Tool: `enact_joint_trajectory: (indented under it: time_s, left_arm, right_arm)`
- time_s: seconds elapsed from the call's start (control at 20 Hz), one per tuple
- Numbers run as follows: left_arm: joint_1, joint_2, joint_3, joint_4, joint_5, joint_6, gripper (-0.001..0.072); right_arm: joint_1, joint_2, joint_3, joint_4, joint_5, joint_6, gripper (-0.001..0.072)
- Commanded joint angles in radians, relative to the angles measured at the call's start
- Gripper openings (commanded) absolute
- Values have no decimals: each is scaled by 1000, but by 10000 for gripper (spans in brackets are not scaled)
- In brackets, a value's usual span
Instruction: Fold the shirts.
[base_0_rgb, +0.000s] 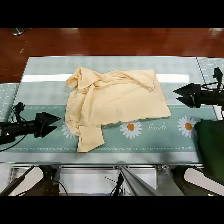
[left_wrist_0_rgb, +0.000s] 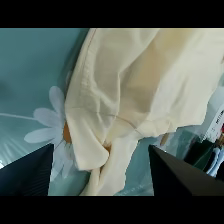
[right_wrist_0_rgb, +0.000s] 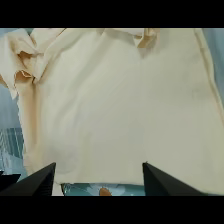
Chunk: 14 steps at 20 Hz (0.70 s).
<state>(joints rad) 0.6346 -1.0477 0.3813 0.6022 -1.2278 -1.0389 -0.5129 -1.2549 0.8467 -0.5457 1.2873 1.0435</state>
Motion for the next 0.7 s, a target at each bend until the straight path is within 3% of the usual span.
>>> enact_joint_trajectory:
  time_s: [0.0,0.6,0.65]
  left_arm:
    - [-26,-11,-79,-109,79,86,703]
    - [-219,-143,-72,-252,243,142,696]
    - [-243,-151,-72,-252,242,142,666]
  right_arm:
    - [37,18,-59,24,-23,-21,619]
    - [148,18,-59,43,-105,11,619]
    - [148,18,-59,43,-113,14,618]
